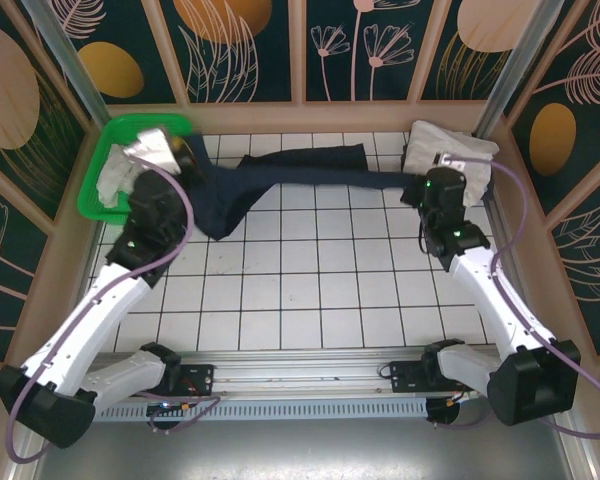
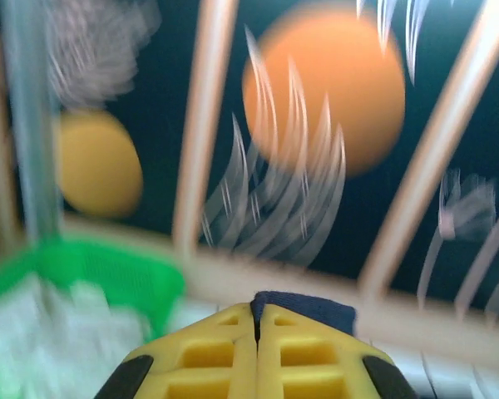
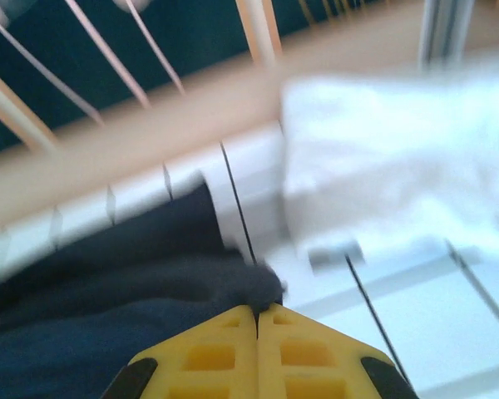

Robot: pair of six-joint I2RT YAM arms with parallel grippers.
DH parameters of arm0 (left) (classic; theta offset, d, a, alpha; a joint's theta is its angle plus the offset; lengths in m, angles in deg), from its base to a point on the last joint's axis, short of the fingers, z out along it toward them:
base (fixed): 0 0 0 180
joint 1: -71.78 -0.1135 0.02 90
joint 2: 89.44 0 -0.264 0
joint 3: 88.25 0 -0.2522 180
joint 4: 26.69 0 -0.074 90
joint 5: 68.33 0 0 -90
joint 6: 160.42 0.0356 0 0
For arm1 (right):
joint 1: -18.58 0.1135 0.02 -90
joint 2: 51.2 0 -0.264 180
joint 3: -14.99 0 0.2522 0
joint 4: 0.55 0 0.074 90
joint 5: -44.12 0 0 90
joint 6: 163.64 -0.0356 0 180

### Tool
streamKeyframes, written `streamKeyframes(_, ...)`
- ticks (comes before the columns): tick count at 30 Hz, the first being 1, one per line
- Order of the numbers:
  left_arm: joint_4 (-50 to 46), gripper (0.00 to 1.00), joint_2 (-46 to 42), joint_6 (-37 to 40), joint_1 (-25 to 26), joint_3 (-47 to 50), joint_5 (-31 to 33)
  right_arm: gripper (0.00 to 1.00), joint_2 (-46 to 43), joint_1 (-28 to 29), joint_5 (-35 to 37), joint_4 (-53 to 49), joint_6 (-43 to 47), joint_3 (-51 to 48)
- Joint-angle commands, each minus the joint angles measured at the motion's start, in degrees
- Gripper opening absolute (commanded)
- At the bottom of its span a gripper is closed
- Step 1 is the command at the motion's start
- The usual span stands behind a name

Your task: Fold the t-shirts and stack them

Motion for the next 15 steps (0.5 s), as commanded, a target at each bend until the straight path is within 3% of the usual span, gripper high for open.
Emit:
streamKeyframes(1,-7.19,0.0,-2.31,-17.57,0.27,9.81,-14.92,0.0,-4.39,-0.57,1.92,-9.78,-6.97,-4.75)
streamKeyframes(6,-12.24,0.0,-7.27,-24.43,2.06,19.65,-16.99,0.0,-13.08,-3.13,2.39,-12.47,-10.7,-10.75)
streamKeyframes(10,-18.28,0.0,-9.48,-26.49,2.34,20.34,-17.63,0.0,-13.09,-3.74,0.76,-16.09,-10.51,-8.68)
streamKeyframes(15,-19.02,0.0,-10.36,-30.06,3.98,23.27,-21.45,0.0,-13.65,-3.67,0.08,-19.92,-10.53,-5.92)
